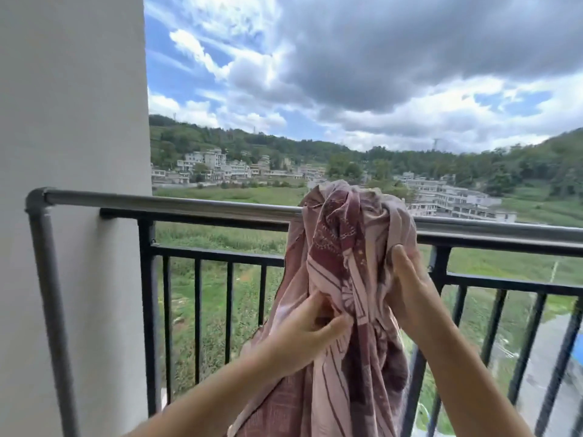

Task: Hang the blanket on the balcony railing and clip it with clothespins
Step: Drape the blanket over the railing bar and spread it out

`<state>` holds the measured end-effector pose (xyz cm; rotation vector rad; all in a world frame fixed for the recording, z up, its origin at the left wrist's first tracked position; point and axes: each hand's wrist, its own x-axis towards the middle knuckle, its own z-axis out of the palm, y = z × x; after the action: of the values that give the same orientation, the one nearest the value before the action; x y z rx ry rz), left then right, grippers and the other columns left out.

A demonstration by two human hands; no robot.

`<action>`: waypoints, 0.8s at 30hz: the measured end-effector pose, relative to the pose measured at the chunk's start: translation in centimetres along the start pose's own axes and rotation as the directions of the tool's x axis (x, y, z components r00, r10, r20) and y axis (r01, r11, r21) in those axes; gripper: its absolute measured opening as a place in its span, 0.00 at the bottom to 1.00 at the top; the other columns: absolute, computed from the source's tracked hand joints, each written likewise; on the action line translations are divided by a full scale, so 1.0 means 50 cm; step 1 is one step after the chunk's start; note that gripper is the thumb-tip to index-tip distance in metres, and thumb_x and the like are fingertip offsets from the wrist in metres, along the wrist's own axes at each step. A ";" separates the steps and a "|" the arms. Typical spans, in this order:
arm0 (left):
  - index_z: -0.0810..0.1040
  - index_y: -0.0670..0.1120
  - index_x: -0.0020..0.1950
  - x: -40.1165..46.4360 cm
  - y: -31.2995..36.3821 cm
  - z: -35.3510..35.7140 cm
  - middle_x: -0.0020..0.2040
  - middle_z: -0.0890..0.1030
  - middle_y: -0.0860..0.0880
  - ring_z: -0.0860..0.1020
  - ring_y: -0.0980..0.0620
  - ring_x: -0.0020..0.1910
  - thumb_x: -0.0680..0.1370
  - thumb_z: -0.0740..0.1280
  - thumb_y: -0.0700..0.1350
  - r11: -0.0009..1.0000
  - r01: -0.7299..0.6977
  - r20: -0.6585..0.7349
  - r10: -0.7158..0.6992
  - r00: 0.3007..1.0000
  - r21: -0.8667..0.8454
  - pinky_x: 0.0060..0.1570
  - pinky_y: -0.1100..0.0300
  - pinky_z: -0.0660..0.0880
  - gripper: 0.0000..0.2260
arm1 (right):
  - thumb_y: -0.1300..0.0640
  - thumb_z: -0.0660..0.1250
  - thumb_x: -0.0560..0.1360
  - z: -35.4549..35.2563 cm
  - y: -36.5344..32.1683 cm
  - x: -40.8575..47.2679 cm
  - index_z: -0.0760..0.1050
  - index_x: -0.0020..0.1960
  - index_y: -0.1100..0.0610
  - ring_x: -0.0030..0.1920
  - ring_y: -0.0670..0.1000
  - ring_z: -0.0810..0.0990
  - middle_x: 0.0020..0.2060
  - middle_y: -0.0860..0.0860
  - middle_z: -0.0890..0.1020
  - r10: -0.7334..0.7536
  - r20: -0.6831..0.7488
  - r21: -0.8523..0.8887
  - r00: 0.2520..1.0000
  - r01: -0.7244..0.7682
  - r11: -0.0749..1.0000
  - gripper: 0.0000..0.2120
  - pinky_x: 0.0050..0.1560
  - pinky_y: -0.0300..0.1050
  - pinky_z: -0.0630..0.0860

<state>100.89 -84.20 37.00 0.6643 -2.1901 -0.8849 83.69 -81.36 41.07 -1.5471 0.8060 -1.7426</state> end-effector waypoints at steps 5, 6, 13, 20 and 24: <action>0.75 0.38 0.56 0.026 0.063 0.058 0.43 0.74 0.60 0.75 0.77 0.37 0.80 0.57 0.37 0.976 -0.022 -0.316 -0.049 0.948 -0.218 0.39 0.81 0.70 0.09 | 0.34 0.58 0.70 -0.088 0.070 -0.058 0.68 0.67 0.50 0.65 0.47 0.71 0.63 0.46 0.75 0.299 -0.150 -0.215 0.942 -0.326 0.920 0.31 0.67 0.49 0.65; 0.75 0.37 0.56 0.028 0.071 0.058 0.45 0.76 0.59 0.76 0.76 0.40 0.80 0.58 0.37 0.962 -0.015 -0.311 -0.074 0.948 -0.273 0.43 0.80 0.71 0.09 | 0.33 0.58 0.71 -0.096 0.081 -0.067 0.69 0.66 0.50 0.64 0.47 0.73 0.63 0.47 0.76 0.373 -0.083 -0.266 0.924 -0.381 0.885 0.30 0.68 0.51 0.66; 0.80 0.48 0.48 0.039 0.159 -0.034 0.41 0.86 0.50 0.84 0.52 0.41 0.79 0.58 0.44 0.745 -0.180 -0.475 -0.204 0.856 -0.643 0.41 0.59 0.82 0.10 | 0.35 0.66 0.67 -0.097 -0.048 -0.037 0.81 0.44 0.60 0.43 0.57 0.83 0.42 0.59 0.85 0.272 -0.010 -0.241 0.962 -0.266 0.933 0.27 0.47 0.51 0.78; 0.77 0.39 0.58 0.157 0.211 -0.324 0.50 0.80 0.40 0.81 0.46 0.43 0.79 0.53 0.37 0.811 -0.264 -0.738 -0.275 0.616 -0.522 0.35 0.57 0.82 0.15 | 0.45 0.56 0.78 -0.261 -0.263 0.205 0.81 0.46 0.57 0.48 0.56 0.79 0.43 0.57 0.81 -0.094 -0.534 -0.299 0.840 -0.083 0.951 0.20 0.46 0.44 0.75; 0.80 0.45 0.51 0.203 0.196 -0.395 0.45 0.82 0.44 0.82 0.51 0.33 0.78 0.55 0.40 0.884 -0.171 -0.775 -0.272 0.571 -0.436 0.31 0.60 0.81 0.13 | 0.57 0.47 0.81 -0.455 -0.373 0.287 0.75 0.22 0.56 0.21 0.40 0.77 0.23 0.50 0.79 -0.123 -0.703 0.024 0.700 0.196 0.980 0.32 0.26 0.34 0.73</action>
<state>107.00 -92.47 58.97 0.7027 -1.0409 -0.8442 58.49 -81.52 61.97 -0.8690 0.9304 -2.5168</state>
